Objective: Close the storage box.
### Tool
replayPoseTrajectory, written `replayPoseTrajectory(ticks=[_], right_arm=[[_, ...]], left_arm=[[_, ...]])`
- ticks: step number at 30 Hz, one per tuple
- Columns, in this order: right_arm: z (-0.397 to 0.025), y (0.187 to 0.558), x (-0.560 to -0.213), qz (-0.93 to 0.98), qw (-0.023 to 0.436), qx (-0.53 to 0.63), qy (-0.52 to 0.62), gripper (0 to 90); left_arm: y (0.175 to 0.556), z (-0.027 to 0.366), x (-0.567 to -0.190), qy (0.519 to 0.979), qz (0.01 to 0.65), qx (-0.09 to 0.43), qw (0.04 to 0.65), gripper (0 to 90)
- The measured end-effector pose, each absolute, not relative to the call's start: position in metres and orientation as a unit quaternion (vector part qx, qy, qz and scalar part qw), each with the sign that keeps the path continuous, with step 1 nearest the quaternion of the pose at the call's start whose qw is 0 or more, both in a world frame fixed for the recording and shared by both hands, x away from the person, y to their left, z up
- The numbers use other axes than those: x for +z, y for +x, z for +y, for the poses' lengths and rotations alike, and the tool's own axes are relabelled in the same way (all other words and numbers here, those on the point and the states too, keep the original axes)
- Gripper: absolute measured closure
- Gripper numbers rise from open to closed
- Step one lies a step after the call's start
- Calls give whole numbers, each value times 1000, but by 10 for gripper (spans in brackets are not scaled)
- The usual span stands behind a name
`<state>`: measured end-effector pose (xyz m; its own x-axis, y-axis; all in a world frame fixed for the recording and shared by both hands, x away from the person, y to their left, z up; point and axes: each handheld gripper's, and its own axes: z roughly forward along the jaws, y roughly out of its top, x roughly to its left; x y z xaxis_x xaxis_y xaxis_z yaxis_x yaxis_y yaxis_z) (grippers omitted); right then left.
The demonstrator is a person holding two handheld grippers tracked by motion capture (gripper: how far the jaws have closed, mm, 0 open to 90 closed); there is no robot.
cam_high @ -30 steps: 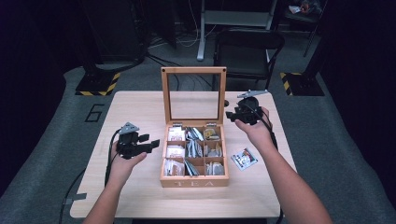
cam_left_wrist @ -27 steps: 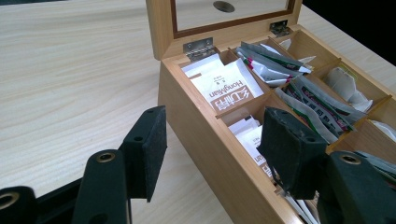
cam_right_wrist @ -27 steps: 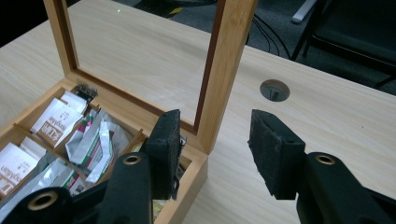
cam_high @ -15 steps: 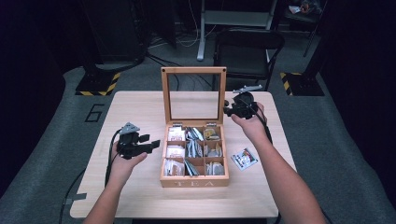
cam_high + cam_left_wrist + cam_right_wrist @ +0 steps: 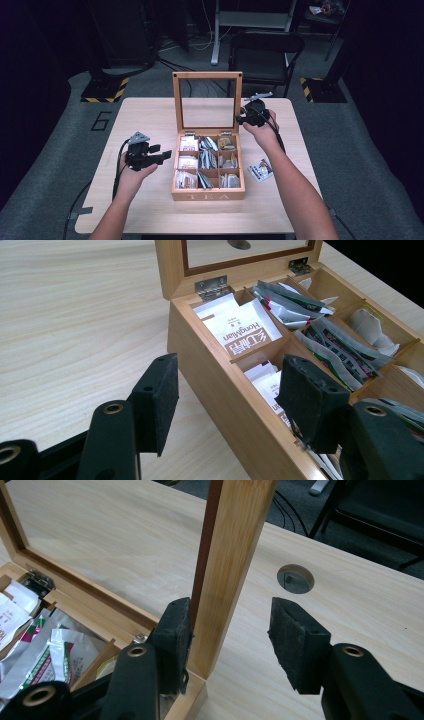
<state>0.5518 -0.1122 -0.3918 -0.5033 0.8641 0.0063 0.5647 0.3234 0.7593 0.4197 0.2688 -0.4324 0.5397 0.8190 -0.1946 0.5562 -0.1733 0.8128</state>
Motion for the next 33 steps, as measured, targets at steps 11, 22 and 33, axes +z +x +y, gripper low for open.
replayPoseTrajectory(ticks=[11, 22, 33], right_arm=[[-109, 563, -400, 786, 205, 371, 451, 482], [-106, 568, -401, 789, 197, 380, 441, 540], [-107, 564, -397, 790, 175, 385, 444, 638]], left_arm=[[420, 268, -434, 756, 455, 141, 448, 410], [420, 268, -435, 754, 458, 140, 449, 410], [422, 268, -436, 754, 460, 139, 448, 410]])
